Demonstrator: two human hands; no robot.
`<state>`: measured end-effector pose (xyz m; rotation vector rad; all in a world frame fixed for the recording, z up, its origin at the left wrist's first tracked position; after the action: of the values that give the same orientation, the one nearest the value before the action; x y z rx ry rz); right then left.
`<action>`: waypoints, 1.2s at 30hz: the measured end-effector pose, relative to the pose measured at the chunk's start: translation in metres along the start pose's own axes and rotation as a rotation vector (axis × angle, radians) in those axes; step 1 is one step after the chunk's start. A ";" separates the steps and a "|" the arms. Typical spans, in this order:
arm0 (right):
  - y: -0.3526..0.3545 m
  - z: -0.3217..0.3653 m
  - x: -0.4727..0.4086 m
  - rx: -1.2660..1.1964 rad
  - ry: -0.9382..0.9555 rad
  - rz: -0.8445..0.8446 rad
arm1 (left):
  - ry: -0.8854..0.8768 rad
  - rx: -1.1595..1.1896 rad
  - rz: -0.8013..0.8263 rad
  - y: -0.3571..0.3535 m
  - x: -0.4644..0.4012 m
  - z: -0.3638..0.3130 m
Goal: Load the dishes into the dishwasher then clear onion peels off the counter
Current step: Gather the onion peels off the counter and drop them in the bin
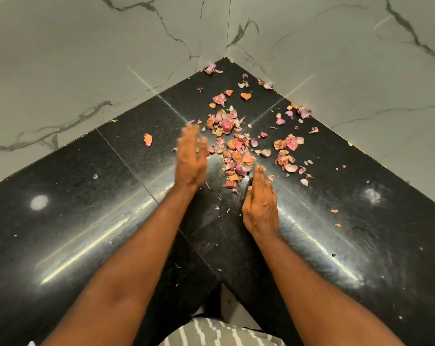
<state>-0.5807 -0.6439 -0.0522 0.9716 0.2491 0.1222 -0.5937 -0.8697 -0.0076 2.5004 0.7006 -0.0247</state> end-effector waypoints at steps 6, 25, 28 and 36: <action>-0.003 0.002 -0.002 0.048 0.011 0.014 | 0.553 -0.569 -0.261 0.117 -0.037 0.118; 0.002 0.001 0.000 -0.037 -0.005 0.000 | -0.095 0.115 0.130 0.009 0.009 -0.010; 0.001 0.003 -0.001 -0.019 0.001 0.010 | 0.023 -0.297 -0.235 0.080 0.004 0.054; 0.000 0.006 -0.002 0.074 0.027 0.039 | 0.759 -0.578 -0.288 0.159 0.038 0.141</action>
<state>-0.5811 -0.6491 -0.0492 1.0496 0.2612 0.1625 -0.4660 -1.0367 -0.0559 1.7920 1.1569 0.9234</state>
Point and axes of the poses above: each hand's wrist, its own x-axis away from the middle knuckle, its own y-axis out of the back of the hand, z = x × y, the point moved 5 cm from there along -x, towards the middle knuckle, and after that the axes turned 5 degrees about x, right-handed, at the moved point
